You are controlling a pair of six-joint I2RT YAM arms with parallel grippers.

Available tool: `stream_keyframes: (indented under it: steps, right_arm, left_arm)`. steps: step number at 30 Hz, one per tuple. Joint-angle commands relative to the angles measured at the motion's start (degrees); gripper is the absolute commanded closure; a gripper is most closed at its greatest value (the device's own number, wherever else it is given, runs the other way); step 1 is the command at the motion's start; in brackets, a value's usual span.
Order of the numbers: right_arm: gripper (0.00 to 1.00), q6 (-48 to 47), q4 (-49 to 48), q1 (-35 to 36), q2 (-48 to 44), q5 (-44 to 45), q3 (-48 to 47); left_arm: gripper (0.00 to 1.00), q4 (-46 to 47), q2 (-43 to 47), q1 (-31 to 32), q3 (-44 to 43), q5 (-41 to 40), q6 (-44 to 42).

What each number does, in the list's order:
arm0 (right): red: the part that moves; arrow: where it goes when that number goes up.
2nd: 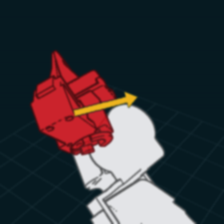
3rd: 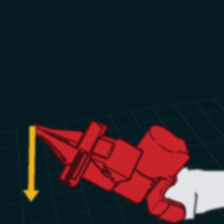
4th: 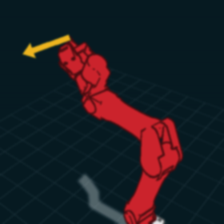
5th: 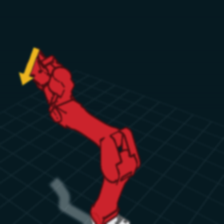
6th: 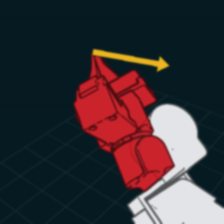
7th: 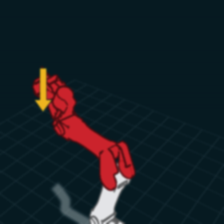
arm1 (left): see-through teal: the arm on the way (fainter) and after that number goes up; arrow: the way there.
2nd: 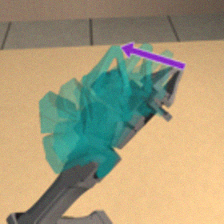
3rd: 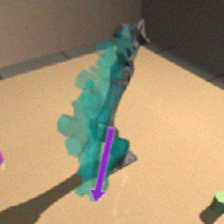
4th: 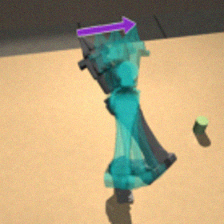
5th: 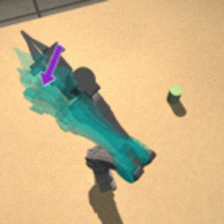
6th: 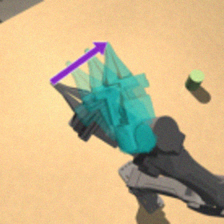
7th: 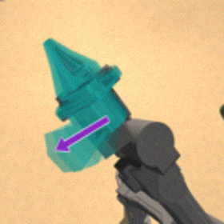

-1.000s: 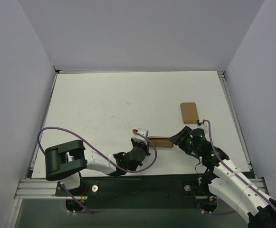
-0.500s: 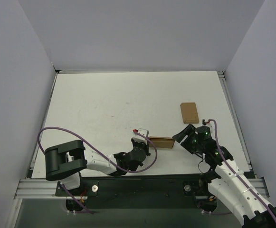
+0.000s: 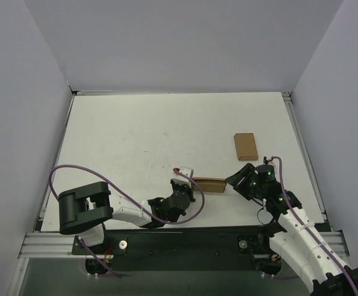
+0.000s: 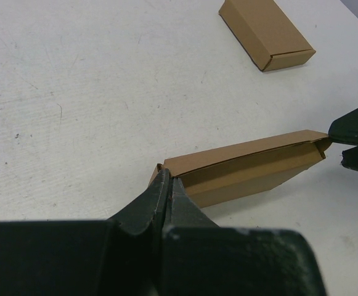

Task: Fold the paper box

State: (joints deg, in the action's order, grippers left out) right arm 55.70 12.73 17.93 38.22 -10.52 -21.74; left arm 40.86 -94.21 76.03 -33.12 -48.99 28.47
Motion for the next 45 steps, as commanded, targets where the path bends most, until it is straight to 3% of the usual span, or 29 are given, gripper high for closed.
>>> stream_keyframes:
  steps: [1, 16, 45]
  right_arm:
    - [0.52, -0.15, 0.19, -0.36, 0.63, -0.9, 1.61]
    - [0.68, -1.39, -0.16, -0.36, 6.25, 0.06, 5.12]
    - [0.8, 0.63, 0.63, -0.44, 6.43, 3.05, 8.47]
  left_arm:
    - [1.0, -25.83, -6.6, 1.32, 4.82, 9.79, -0.08]
    - [1.0, -26.01, -6.6, 1.4, 4.56, 9.62, -0.52]
    - [0.98, -32.51, -1.59, 1.58, 0.25, 6.28, -3.24]
